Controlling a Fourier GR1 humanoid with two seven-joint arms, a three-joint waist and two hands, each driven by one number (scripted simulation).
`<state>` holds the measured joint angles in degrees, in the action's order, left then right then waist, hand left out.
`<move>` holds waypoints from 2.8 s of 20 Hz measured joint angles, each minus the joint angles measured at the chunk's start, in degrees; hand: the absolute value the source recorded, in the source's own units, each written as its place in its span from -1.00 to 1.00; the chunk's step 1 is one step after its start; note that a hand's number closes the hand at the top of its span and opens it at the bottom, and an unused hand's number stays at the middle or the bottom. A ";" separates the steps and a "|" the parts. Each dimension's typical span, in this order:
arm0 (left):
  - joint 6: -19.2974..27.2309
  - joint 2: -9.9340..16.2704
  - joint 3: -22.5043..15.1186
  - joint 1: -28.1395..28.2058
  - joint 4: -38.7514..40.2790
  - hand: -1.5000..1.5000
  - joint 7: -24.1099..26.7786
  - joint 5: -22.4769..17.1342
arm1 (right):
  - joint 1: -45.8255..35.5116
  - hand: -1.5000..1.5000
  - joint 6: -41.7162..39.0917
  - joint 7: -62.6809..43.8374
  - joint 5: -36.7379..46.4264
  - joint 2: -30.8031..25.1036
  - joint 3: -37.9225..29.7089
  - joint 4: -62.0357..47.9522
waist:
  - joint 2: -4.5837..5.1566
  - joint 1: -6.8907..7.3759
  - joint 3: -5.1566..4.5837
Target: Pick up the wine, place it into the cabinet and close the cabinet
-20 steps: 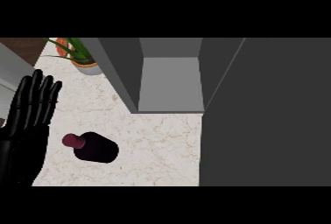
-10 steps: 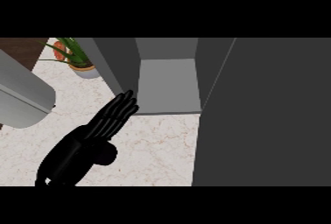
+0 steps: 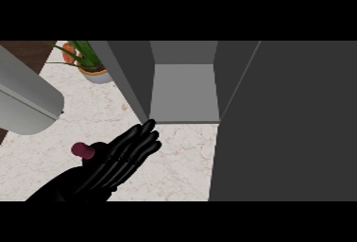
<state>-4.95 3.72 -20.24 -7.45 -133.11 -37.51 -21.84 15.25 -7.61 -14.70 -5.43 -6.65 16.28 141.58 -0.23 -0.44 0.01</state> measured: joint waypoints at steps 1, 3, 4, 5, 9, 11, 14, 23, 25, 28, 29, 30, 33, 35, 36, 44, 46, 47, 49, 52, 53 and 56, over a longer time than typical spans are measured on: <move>0.91 -0.02 -0.73 0.35 -1.59 -1.00 -1.57 0.16 | -0.06 -1.00 0.16 -0.91 0.06 -0.11 0.35 0.41 | -0.02 0.09 0.00; 2.65 -0.47 -2.14 0.40 -2.16 -1.00 -3.69 0.68 | 0.71 -1.00 0.57 -1.21 0.85 0.19 1.79 0.88 | -0.04 0.16 0.00; 3.51 -0.66 -2.73 0.06 -2.33 -1.00 -4.90 0.83 | 0.68 -1.00 1.00 -1.93 0.94 0.27 2.17 1.15 | -0.05 0.18 0.00; 4.09 -0.78 -3.26 -0.40 -2.39 -1.00 -5.90 0.93 | 0.43 -1.00 1.52 -2.67 1.08 0.51 2.87 1.33 | -0.04 0.20 0.00; 7.56 -1.25 -4.53 -2.27 -2.95 -1.00 -10.18 1.64 | 0.57 -1.00 2.30 -3.73 1.33 0.37 3.92 1.89 | -0.16 0.23 0.00; 8.52 -1.17 -4.35 -3.40 -3.04 -1.00 -11.51 1.91 | -0.18 -1.00 3.18 -4.84 1.49 0.48 4.53 2.02 | -0.16 0.27 -0.01; 10.21 -0.94 -4.69 -3.99 -3.43 -1.00 -13.01 2.62 | -0.47 -1.00 3.74 -5.11 1.68 0.22 4.39 2.03 | -0.22 0.38 -0.01; 13.08 0.44 -2.45 -6.84 -4.12 -1.00 -15.41 4.30 | -2.25 -1.00 5.57 -6.98 2.26 -0.48 5.34 2.13 | -0.31 0.45 -0.03; 13.39 0.99 -0.91 -7.77 -4.20 -1.00 -16.07 4.51 | -2.66 -1.00 6.09 -7.37 2.34 -0.62 5.28 2.25 | -0.31 0.40 -0.04; 13.23 2.20 1.05 -7.68 -4.35 -1.00 -16.44 4.76 | -2.05 -1.00 5.96 -7.13 2.31 -1.47 4.72 2.48 | -0.34 0.32 -0.05; 13.17 2.53 1.99 -8.05 -4.29 -1.00 -16.56 4.82 | -2.43 -1.00 6.28 -7.54 2.35 -1.46 4.98 2.52 | -0.29 0.29 -0.05; 13.23 2.81 2.83 -8.40 -4.30 -1.00 -16.88 4.86 | -2.43 -1.00 6.62 -7.71 2.40 -1.37 5.47 2.57 | -0.30 0.26 -0.06; 12.54 4.20 6.04 -9.35 -4.25 -1.00 -17.38 4.84 | -3.14 -1.00 7.22 -8.42 2.54 -1.60 5.98 2.59 | -0.25 0.24 -0.08; 11.86 4.69 7.72 -9.33 -4.11 -1.00 -16.97 4.79 | -3.55 -1.00 7.58 -8.70 2.65 -1.80 6.15 2.60 | -0.19 0.20 -0.08; 11.19 5.02 8.76 -8.96 -4.05 -1.00 -16.55 4.71 | -3.90 -1.00 7.99 -8.90 2.76 -1.67 6.71 2.58 | -0.18 0.20 -0.09; 6.30 8.43 19.14 -10.40 -2.54 -1.00 -16.06 2.25 | -4.95 -1.00 9.52 -10.10 3.04 -2.29 7.42 2.75 | -0.10 0.02 -0.11; 4.84 8.93 21.59 -10.37 -1.52 -1.00 -15.68 0.04 | -5.07 -1.00 9.44 -10.05 3.02 -2.84 6.80 2.81 | -0.07 -0.05 -0.11; 3.77 9.14 23.04 -10.11 -0.89 -1.00 -14.82 -1.49 | -5.46 -1.00 9.69 -10.12 3.06 -2.78 6.97 2.81 | -0.05 -0.07 -0.12; 2.37 9.52 24.83 -9.08 -0.59 -1.00 -14.16 -3.27 | -5.88 -1.00 9.93 -10.58 3.08 -3.04 6.89 2.89 | -0.04 -0.03 -0.11; -1.09 9.92 27.54 -6.65 0.75 -1.00 -11.65 -6.56 | -5.44 -1.00 10.17 -10.12 3.19 -3.21 7.66 2.87 | -0.01 -0.07 -0.10; -2.20 9.79 27.88 -5.20 0.75 -1.00 -10.79 -7.02 | -5.98 -1.00 10.38 -10.47 3.20 -3.17 7.50 2.85 | 0.01 0.01 -0.10; -5.29 9.90 29.09 -3.28 2.81 -1.00 -8.36 -8.53 | -7.19 -1.00 11.05 -11.40 3.28 -3.12 8.13 2.92 | 0.03 -0.08 -0.11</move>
<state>-10.24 13.62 8.85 -10.73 -130.30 -45.87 -30.37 8.06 3.43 -26.09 -2.15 -9.77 24.41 144.50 -0.20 -0.53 -0.09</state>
